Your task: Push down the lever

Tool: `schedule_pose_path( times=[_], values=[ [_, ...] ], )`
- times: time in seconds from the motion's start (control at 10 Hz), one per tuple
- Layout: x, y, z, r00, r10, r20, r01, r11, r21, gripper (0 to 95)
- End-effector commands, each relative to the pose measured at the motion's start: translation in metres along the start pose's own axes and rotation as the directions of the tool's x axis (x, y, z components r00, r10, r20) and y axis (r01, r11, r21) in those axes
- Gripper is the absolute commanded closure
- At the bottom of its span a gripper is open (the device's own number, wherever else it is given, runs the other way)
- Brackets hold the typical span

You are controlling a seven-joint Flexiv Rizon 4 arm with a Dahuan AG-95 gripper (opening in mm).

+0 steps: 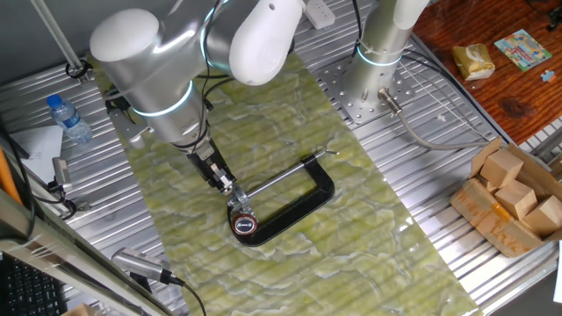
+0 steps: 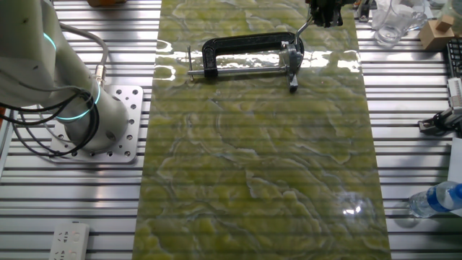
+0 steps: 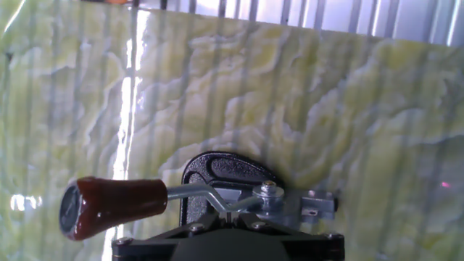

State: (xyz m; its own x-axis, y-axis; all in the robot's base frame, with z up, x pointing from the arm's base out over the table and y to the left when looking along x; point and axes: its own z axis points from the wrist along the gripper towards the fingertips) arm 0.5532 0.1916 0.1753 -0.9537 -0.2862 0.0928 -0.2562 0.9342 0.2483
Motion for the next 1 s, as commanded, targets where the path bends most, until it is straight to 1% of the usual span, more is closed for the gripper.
schedule_pose_path(
  times=[0.1,0.2,0.4,0.5,0.6,0.7,0.8,0.9,1.0],
  values=[
    [0.0,0.0,0.0,0.98,-0.2,-0.013,0.2,0.98,-0.01,95.0],
    [0.0,0.0,0.0,0.956,-0.291,-0.019,0.291,0.957,-0.01,95.0],
    [0.0,0.0,0.0,0.924,-0.381,-0.013,0.381,0.924,-0.011,95.0],
    [0.0,0.0,0.0,0.893,-0.45,-0.012,0.45,0.893,-0.004,95.0],
    [0.0,0.0,0.0,0.882,-0.472,-0.012,0.472,0.882,-0.005,95.0],
    [0.0,0.0,0.0,0.875,-0.483,-0.012,0.483,0.875,-0.004,95.0],
    [-0.001,0.004,0.006,0.855,-0.519,0.0,0.519,0.855,-0.015,95.0],
    [-0.004,0.007,0.011,0.845,-0.535,0.002,0.535,0.845,-0.017,76.0],
    [-0.005,0.01,0.015,0.838,-0.546,0.006,0.546,0.838,-0.015,76.0]
  ],
)
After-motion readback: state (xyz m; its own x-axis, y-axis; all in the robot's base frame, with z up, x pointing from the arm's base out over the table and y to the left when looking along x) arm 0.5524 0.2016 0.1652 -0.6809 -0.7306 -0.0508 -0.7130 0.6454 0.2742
